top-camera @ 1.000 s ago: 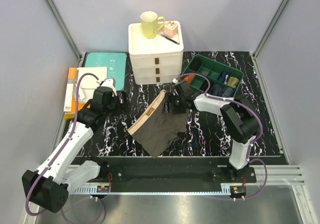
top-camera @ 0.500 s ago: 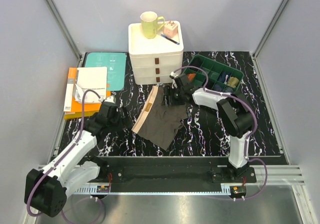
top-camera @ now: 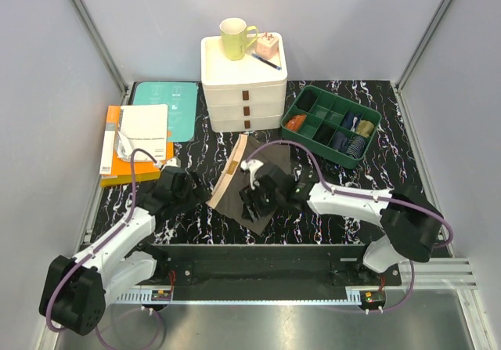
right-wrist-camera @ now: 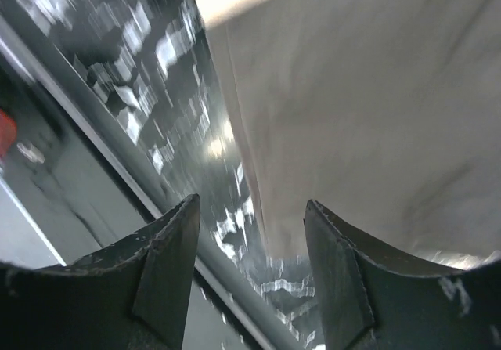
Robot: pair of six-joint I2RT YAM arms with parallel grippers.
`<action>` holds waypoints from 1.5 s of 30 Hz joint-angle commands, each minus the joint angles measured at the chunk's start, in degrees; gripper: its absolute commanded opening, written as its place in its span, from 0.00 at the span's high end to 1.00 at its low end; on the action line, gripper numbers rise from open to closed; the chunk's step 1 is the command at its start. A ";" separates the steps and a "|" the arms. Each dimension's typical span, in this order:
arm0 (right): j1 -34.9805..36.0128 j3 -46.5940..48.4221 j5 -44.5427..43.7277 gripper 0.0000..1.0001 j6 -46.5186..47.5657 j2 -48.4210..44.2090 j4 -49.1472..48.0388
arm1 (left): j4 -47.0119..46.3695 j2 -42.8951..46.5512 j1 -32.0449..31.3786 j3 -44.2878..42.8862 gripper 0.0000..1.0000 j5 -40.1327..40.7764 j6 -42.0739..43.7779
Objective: Roll the underwear
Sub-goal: Move the underwear to the center of the board, then fold the underwear at the center of the board.
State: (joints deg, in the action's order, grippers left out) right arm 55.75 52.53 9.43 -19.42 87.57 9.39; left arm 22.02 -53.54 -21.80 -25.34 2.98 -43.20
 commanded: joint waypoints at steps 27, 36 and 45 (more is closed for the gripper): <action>10.44 -1.38 -11.36 0.49 0.70 4.27 7.66 | -6.02 -3.06 -0.08 0.47 0.15 -2.19 -1.62; 11.14 -1.21 -13.38 0.57 0.09 6.91 8.01 | -6.29 -3.41 0.01 0.91 0.16 -2.02 -1.45; 12.10 0.11 -11.36 0.81 -0.53 9.28 8.37 | -7.96 -6.84 0.01 1.52 0.26 -2.37 -1.80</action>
State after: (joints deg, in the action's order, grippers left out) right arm 66.67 51.53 -2.37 -19.49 94.94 16.78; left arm 17.69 -58.78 -21.78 -24.71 1.58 -44.73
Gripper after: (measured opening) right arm 0.218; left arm 0.776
